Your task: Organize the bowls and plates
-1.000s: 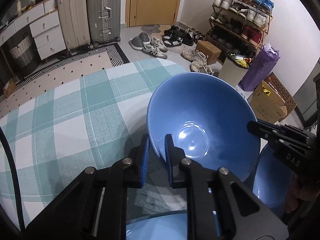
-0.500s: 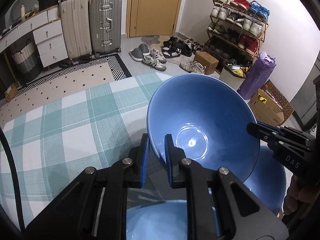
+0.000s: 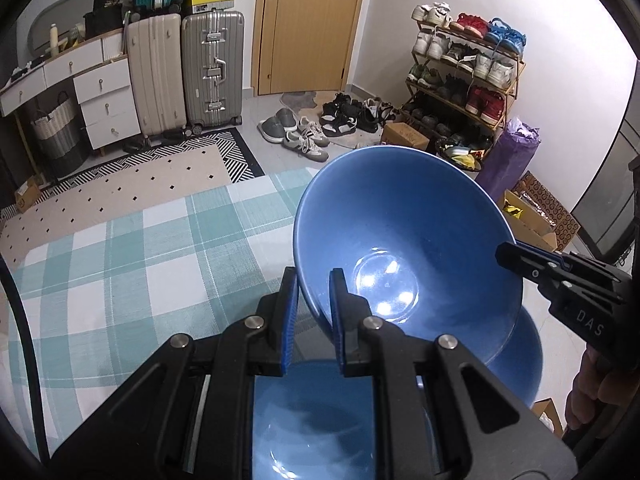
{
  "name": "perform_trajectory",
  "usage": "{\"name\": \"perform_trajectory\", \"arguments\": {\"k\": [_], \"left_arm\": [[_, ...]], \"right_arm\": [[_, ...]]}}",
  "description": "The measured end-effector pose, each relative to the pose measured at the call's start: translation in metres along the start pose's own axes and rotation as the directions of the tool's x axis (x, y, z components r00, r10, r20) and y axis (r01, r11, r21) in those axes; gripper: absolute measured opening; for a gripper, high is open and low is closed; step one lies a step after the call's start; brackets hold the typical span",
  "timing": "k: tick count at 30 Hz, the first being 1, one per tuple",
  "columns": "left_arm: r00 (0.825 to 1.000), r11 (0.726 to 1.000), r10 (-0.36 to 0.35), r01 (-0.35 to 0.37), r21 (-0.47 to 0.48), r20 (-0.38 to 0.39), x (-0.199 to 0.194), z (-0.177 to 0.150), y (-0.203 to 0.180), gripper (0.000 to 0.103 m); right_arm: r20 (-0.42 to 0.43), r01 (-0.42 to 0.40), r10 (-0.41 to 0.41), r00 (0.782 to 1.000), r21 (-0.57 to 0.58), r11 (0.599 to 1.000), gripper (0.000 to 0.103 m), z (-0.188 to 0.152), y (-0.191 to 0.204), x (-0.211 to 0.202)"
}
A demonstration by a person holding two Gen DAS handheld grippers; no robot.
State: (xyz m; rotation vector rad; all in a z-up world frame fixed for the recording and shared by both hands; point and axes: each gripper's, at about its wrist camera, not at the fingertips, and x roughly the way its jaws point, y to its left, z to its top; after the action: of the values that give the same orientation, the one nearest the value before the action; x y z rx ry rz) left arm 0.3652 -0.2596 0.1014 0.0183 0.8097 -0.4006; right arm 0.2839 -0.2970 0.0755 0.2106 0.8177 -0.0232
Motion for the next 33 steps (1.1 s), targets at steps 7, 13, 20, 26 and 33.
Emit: {"name": "perform_trajectory", "arguments": {"k": [7, 13, 20, 26, 33], "left_arm": [[0.999, 1.000, 0.008, -0.008, 0.011, 0.035, -0.050, -0.010, -0.014, 0.013], [0.998, 1.000, 0.024, -0.024, 0.014, 0.055, -0.089, -0.023, -0.024, 0.013], [0.996, 0.999, 0.030, -0.031, 0.011, 0.086, -0.141, -0.044, -0.035, 0.013], [0.994, 0.999, 0.037, -0.038, 0.006, 0.105, -0.178, -0.059, -0.038, 0.013], [0.991, 0.998, 0.059, -0.058, -0.006, 0.122, -0.220, -0.079, -0.039, 0.013]], "right_arm": [[0.044, -0.021, 0.021, 0.999, -0.002, 1.000, 0.014, -0.007, 0.008, -0.040], [0.079, -0.038, 0.038, 0.996, -0.007, 0.999, 0.014, -0.018, 0.021, -0.070], [0.103, -0.055, 0.057, 0.993, -0.016, 0.998, 0.014, -0.028, 0.036, -0.100], [0.122, -0.067, 0.071, 0.990, -0.032, 0.997, 0.014, -0.036, 0.052, -0.122], [0.126, -0.096, 0.101, 0.987, -0.043, 0.994, 0.014, -0.046, 0.071, -0.134]]}}
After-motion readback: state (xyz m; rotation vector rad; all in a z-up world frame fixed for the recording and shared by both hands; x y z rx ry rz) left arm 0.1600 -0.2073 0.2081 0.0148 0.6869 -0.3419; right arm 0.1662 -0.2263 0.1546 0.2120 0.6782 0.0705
